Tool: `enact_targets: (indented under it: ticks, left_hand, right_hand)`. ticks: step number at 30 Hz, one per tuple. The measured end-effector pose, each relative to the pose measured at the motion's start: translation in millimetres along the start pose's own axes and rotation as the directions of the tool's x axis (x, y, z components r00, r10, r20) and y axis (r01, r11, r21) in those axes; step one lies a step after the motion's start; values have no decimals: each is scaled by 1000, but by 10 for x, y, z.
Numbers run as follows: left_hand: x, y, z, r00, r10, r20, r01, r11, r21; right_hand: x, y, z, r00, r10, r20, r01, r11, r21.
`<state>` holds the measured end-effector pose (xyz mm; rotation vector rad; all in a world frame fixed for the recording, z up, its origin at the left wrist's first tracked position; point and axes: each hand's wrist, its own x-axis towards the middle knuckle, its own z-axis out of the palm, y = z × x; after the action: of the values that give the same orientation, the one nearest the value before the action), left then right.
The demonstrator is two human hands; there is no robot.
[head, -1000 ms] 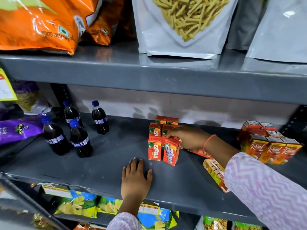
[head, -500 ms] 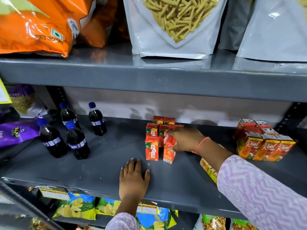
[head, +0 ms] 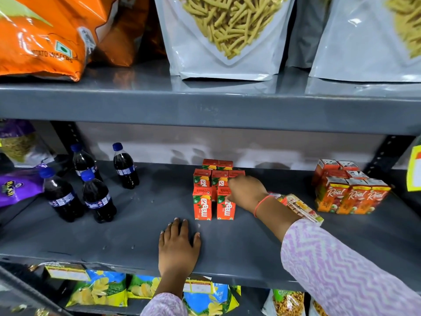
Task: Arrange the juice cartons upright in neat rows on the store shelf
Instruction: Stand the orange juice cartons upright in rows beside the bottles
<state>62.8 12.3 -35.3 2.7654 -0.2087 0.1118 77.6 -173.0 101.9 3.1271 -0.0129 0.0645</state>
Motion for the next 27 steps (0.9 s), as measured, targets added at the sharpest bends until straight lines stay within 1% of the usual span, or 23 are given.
enact_targets:
  ticks: [2, 4, 7, 9, 11, 12, 14, 18, 21, 23, 24, 27]
  left_hand:
    - [1, -6, 3, 1000, 4, 15, -4, 1000, 6]
    - [10, -6, 5, 999, 0, 39, 0, 1000, 15]
    - [24, 6, -3, 997, -27, 79, 25, 999, 28]
    - [28, 19, -10, 995, -33, 94, 30, 999, 40]
    - [27, 23, -13, 994, -31, 101, 27, 999, 43]
    - [27, 21, -14, 994, -31, 101, 27, 999, 44]
    - [28, 19, -11, 995, -32, 98, 28, 999, 46]
    - [25, 16, -7, 995, -35, 93, 31, 999, 43]
    - [25, 13, -7, 995, -33, 94, 29, 999, 44]
    - [21, 12, -11, 995, -31, 95, 26, 999, 46]
    - [20, 13, -14, 995, -29, 94, 24, 999, 47]
    - [12, 14, -20, 995, -27, 93, 22, 999, 48]
  right_hand:
    - [-33, 42, 15, 999, 40, 34, -43, 994, 98]
    - [-96, 161, 29, 992, 116, 56, -124, 978, 165]
    - [-230, 483, 77, 954, 298, 37, -301, 947, 113]
    - [-331, 732, 133, 911, 398, 112, -405, 913, 52]
    - [-424, 912, 199, 865, 453, 215, -468, 883, 22]
    - [-460, 964, 239, 849, 469, 243, -491, 870, 37]
    - [-513, 1014, 320, 841, 484, 241, -522, 843, 128]
    - [-546, 1004, 360, 847, 492, 202, -530, 755, 387]
    - [-519, 962, 281, 875, 453, 170, -474, 735, 485]
    - [-504, 936, 196, 913, 387, 127, -394, 760, 518]
    - [-495, 925, 151, 935, 337, 108, -344, 791, 507]
    - [-472, 877, 32, 985, 151, 83, -173, 893, 416]
